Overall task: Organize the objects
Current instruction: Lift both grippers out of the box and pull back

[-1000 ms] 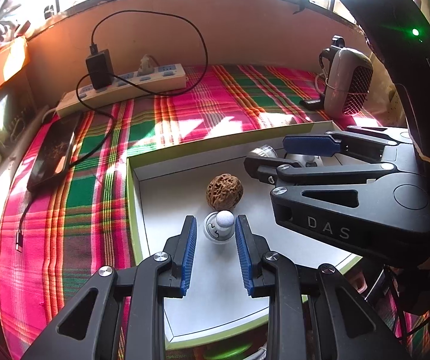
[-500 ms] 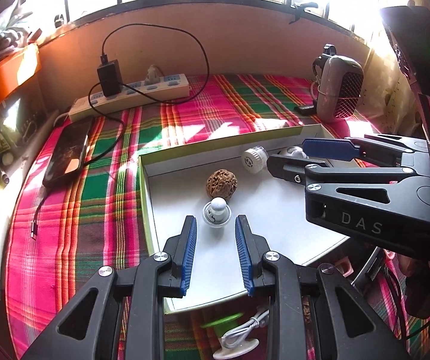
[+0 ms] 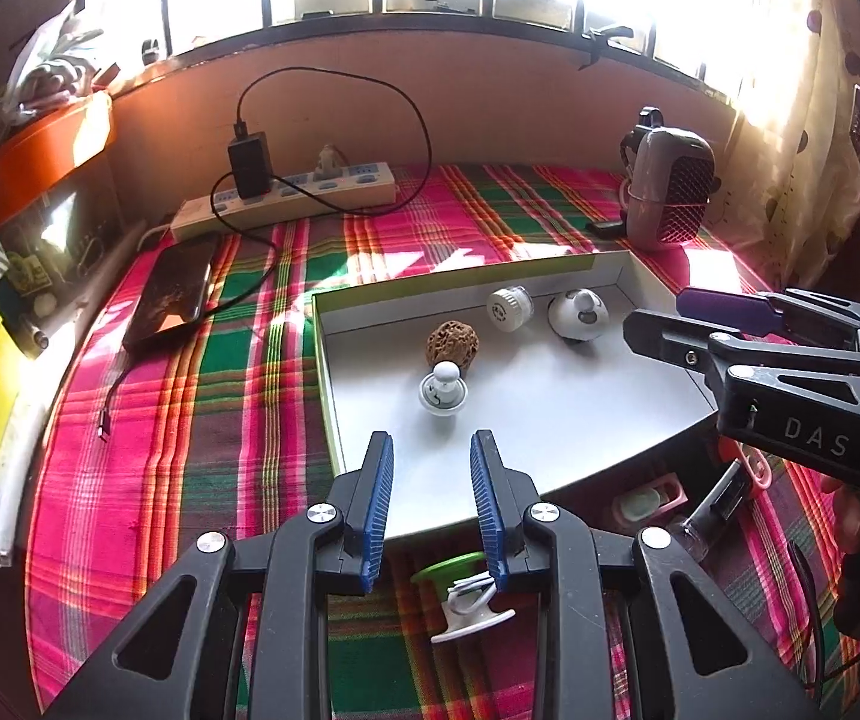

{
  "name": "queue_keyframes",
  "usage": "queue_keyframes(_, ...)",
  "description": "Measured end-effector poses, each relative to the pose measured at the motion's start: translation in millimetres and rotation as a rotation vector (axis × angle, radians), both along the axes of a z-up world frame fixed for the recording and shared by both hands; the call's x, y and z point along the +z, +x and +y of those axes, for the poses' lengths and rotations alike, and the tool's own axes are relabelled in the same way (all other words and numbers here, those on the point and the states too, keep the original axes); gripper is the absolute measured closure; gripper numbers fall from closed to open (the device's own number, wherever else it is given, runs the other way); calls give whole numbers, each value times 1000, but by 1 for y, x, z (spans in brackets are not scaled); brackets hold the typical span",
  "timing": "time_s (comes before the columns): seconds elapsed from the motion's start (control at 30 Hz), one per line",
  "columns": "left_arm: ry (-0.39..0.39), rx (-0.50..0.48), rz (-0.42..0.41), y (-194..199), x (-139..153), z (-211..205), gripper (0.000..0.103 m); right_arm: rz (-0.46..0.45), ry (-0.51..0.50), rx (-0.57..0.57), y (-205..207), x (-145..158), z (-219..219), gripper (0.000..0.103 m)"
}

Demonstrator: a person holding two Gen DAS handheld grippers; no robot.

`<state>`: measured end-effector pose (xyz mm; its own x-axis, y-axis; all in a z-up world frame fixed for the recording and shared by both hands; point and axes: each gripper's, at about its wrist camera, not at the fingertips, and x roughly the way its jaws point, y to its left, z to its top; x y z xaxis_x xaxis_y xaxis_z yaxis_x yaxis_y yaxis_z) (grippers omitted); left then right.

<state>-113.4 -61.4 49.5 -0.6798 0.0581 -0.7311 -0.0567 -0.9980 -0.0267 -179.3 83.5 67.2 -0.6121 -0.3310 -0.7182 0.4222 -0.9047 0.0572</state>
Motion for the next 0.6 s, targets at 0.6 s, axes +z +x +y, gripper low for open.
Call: queue_keyframes(0.6, 102, 35, 0, 41, -8, -34, 78, 5, -26, -98, 48, -11, 47, 55)
